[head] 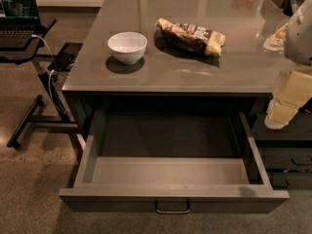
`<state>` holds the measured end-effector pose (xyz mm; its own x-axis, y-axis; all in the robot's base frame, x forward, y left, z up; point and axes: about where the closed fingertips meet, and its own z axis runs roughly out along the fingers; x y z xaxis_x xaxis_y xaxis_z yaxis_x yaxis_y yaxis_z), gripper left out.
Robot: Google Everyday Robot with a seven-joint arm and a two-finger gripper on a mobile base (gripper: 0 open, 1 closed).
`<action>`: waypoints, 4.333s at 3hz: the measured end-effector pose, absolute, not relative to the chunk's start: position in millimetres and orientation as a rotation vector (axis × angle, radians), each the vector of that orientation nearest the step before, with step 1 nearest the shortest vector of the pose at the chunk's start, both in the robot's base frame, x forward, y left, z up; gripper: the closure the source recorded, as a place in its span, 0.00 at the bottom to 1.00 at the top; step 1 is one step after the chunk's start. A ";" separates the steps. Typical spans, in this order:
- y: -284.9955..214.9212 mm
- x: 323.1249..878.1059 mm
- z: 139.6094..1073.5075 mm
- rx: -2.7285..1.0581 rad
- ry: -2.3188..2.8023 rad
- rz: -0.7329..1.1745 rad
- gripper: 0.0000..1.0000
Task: Close top drawer
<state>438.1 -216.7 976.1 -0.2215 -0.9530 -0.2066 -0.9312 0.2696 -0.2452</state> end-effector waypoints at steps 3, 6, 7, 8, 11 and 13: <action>-211.7 411.8 966.4 -1.700 2.209 -0.083 0.35; -204.1 359.7 895.1 -1.717 2.283 0.059 1.00; -202.1 354.4 881.1 -1.719 2.298 0.085 1.00; -198.9 338.7 843.1 -1.673 2.353 0.158 1.00; -195.8 295.8 736.6 -1.453 2.325 0.313 1.00; -187.2 293.1 711.3 -1.460 2.345 0.362 1.00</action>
Offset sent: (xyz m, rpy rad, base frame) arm -0.0119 -0.0005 -0.0084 0.0033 -0.0008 -0.0089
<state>293.1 -187.2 711.3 -0.4053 -0.8093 -0.4252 -0.8999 0.4352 0.0295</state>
